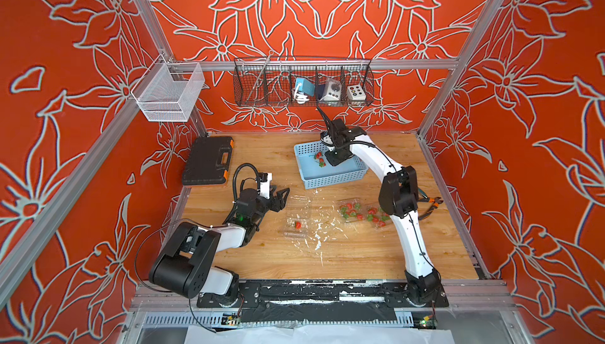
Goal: Pack strawberries into containers
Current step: Pick up the strawberry from the basket, then place the strawberry in the packing box.
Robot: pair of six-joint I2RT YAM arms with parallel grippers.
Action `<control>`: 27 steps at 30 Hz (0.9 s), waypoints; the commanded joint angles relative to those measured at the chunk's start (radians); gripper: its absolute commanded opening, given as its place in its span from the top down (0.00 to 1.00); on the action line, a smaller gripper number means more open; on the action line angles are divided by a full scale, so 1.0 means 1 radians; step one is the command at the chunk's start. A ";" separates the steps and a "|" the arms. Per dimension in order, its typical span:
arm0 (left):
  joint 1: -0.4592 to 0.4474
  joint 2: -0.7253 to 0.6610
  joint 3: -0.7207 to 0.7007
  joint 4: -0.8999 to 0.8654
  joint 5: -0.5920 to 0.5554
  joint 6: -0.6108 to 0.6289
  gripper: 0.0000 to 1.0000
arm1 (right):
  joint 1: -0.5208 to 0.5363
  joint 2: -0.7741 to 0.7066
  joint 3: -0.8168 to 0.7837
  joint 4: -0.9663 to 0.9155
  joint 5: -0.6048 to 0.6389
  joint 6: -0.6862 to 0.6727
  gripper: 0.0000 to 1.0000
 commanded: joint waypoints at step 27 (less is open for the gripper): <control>-0.005 -0.021 0.012 -0.015 -0.057 0.004 0.33 | 0.549 -0.439 -0.749 0.401 -0.250 0.202 0.67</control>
